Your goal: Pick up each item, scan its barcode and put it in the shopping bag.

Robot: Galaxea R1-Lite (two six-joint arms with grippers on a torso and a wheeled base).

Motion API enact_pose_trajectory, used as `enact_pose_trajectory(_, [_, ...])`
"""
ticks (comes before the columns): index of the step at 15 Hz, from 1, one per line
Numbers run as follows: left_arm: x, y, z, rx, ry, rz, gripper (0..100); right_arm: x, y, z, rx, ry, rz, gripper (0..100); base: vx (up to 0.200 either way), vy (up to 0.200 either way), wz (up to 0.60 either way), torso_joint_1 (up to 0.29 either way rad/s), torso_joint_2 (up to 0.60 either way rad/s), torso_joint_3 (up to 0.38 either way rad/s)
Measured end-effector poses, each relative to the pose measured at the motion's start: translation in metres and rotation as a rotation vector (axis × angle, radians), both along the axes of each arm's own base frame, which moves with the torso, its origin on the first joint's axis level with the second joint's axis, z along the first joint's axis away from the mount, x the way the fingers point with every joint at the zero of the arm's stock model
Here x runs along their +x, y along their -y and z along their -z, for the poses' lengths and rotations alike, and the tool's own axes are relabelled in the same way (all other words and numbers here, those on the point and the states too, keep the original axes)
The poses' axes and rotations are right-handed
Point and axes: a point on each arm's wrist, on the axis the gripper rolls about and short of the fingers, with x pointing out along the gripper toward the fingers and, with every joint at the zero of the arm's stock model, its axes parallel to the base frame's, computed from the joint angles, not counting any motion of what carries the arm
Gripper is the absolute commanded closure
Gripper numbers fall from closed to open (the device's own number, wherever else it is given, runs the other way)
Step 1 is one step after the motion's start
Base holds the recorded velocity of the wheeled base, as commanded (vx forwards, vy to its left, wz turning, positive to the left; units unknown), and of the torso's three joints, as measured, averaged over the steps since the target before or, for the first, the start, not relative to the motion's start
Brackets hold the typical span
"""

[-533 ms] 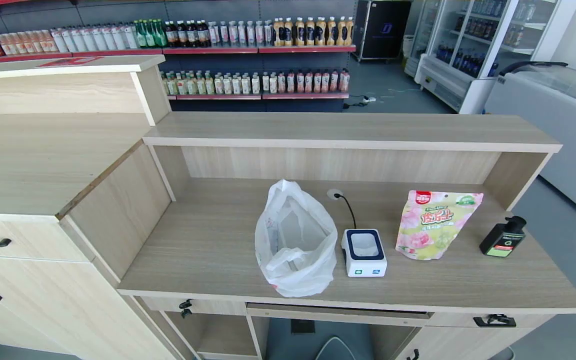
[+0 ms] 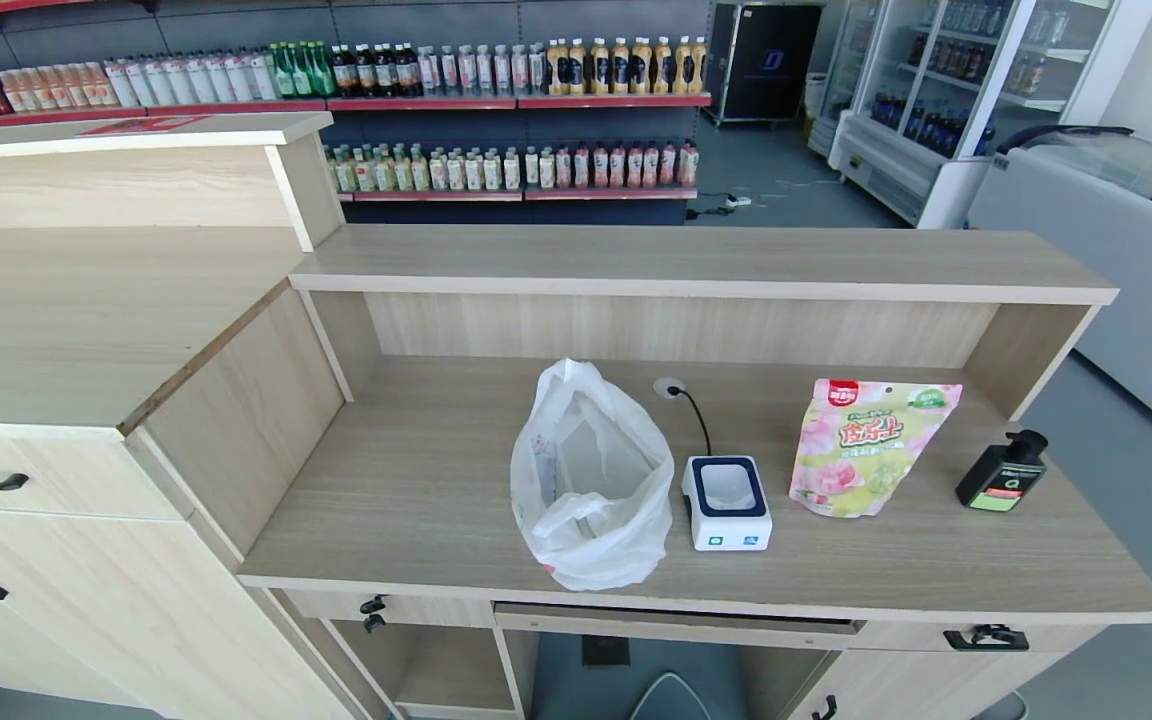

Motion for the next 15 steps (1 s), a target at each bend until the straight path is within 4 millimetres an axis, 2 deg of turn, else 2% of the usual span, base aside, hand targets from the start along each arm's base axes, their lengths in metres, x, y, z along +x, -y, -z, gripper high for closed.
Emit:
enact_pose_trajectory(1, [0.0,0.0,0.0,0.0,0.0,0.0,0,0.028,0.0,-0.023,0.006,-0.022,0.015,0,0.0,0.0,0.0,0.0,0.0,0.0])
enact_pose_trajectory(3, [0.0,0.0,0.0,0.0,0.0,0.0,0,0.085,0.003,-0.049,0.02,-0.062,0.042,0,0.0,0.0,0.0,0.0,0.0,0.0])
enact_pose_trajectory(5, [0.0,0.0,0.0,0.0,0.0,0.0,0,0.142,0.01,-0.05,0.1,-0.129,0.054,0,0.0,0.0,0.0,0.0,0.0,0.0])
enact_pose_trajectory(7, [0.0,0.0,0.0,0.0,0.0,0.0,0,0.192,0.016,-0.039,0.253,-0.198,0.06,0,0.0,0.0,0.0,0.0,0.0,0.0])
enact_pose_trajectory(10, [0.0,0.0,0.0,0.0,0.0,0.0,0,0.255,0.026,-0.01,0.472,-0.307,0.081,0,0.0,0.0,0.0,0.0,0.0,0.0])
enact_pose_trajectory(12, [0.0,0.0,0.0,0.0,0.0,0.0,0,0.288,0.031,0.009,0.626,-0.36,0.09,0,0.0,0.0,0.0,0.0,0.0,0.0])
enact_pose_trajectory(15, [0.0,0.0,0.0,0.0,0.0,0.0,0,0.324,0.035,0.033,0.775,-0.413,0.118,0,0.0,0.0,0.0,0.0,0.0,0.0])
